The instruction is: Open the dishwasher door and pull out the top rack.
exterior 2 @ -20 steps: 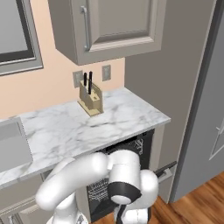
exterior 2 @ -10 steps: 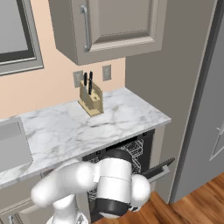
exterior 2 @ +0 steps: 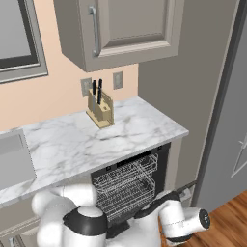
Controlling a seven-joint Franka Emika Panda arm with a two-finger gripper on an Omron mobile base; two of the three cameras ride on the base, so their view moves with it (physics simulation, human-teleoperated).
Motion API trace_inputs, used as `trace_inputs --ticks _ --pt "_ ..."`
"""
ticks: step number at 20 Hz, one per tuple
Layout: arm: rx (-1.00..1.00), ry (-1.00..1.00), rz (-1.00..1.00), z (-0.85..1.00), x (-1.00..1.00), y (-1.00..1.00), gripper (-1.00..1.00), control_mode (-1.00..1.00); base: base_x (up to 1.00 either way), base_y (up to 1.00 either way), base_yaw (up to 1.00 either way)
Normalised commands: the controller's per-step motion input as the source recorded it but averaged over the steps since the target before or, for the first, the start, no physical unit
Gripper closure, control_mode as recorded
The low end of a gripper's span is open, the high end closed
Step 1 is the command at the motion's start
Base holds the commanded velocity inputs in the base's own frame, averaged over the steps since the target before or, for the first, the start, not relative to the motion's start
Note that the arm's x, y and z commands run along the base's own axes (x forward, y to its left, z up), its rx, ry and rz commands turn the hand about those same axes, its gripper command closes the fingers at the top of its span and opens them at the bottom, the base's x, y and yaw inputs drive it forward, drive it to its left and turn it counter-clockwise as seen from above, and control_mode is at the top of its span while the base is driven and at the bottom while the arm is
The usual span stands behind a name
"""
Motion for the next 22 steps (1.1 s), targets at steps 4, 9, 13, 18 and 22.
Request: trace_inputs --ticks 4,9,13,18,22 --pt "0.28 0.00 0.00 1.00 -0.32 -0.22 -1.00 -1.00 0.00 0.00 0.00" --pt "0.09 0.11 0.00 1.00 0.00 0.25 -1.00 -1.00 0.00 0.00 0.00" --pt "0.16 0.24 0.02 0.94 0.17 0.29 -1.00 -1.00 0.00 0.00 0.00" --pt "0.17 0.36 0.00 0.24 0.82 0.59 -1.00 -1.00 0.00 0.00 0.00" --pt "0.35 0.44 0.00 -0.47 1.00 0.44 -1.00 -1.00 0.00 0.00 0.00"
